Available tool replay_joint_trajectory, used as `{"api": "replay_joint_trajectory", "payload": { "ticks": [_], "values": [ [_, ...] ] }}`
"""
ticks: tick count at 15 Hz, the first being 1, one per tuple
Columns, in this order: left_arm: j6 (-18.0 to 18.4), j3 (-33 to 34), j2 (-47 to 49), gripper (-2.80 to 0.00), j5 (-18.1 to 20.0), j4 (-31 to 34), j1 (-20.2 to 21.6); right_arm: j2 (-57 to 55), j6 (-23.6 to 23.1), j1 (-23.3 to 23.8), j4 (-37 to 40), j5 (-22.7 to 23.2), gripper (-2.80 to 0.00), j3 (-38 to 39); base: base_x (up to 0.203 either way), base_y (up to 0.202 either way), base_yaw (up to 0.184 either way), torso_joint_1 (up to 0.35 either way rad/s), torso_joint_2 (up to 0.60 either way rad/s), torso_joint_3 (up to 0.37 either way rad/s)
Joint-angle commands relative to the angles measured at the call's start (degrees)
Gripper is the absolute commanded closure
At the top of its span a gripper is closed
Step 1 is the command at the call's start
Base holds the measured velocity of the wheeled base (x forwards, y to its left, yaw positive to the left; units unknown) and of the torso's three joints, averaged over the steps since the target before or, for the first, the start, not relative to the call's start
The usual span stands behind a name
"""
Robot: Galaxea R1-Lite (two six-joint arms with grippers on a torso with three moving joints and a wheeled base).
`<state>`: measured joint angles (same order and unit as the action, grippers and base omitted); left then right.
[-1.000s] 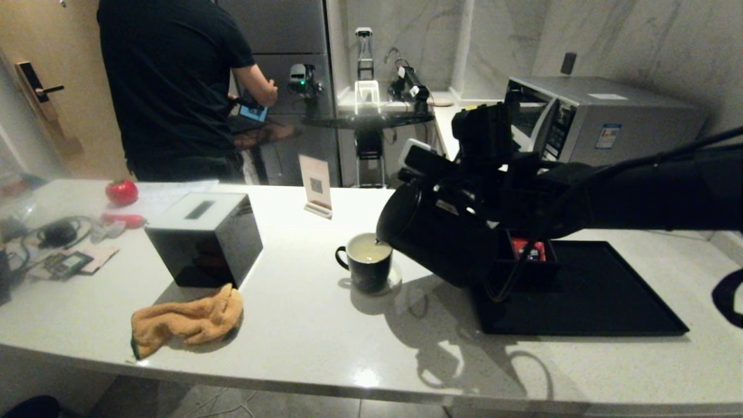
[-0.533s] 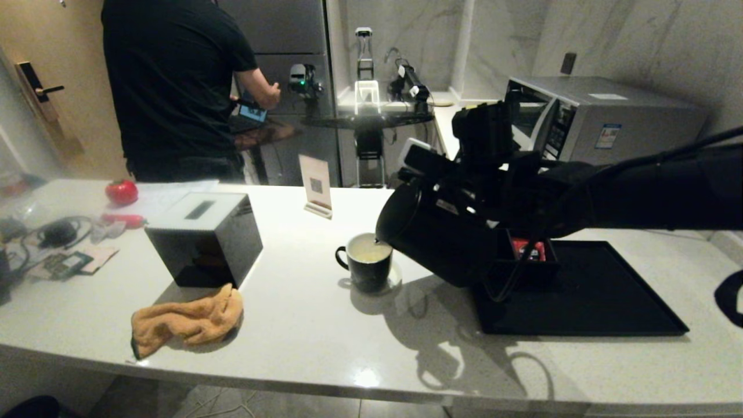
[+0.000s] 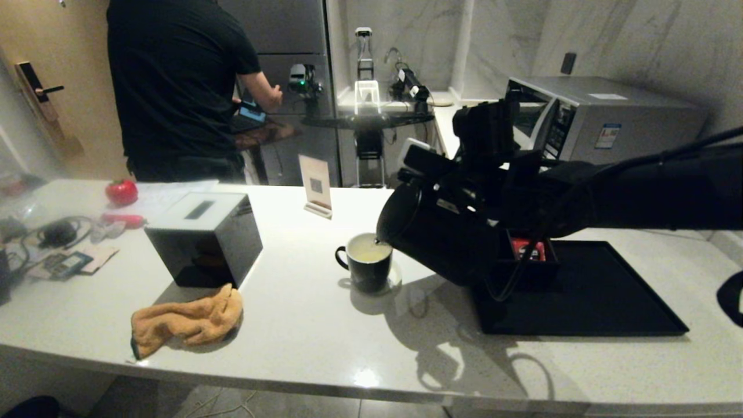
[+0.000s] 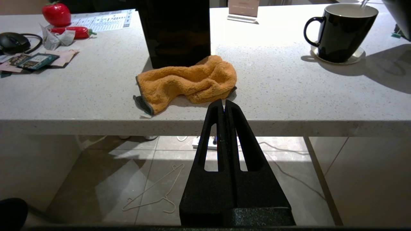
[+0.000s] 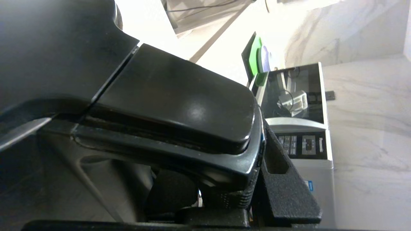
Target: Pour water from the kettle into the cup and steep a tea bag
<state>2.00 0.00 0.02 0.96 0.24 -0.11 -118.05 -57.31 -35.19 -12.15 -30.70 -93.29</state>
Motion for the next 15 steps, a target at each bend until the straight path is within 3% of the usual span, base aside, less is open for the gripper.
{"api": "replay_joint_trajectory", "payload": {
  "ticks": [1,15],
  "values": [
    [0.02,0.0,-0.02,0.0,0.0,0.02,0.02,0.02,-0.44,-0.21,-0.06,-0.15,0.0,0.04,0.0,0.0,0.0,0.0,0.0,0.0],
    [0.02,0.0,-0.02,0.0,0.0,0.02,0.02,0.02,-1.32,-0.58,0.11,-0.15,0.0,0.22,0.0,0.0,0.0,0.0,0.0,0.0]
  ]
}}
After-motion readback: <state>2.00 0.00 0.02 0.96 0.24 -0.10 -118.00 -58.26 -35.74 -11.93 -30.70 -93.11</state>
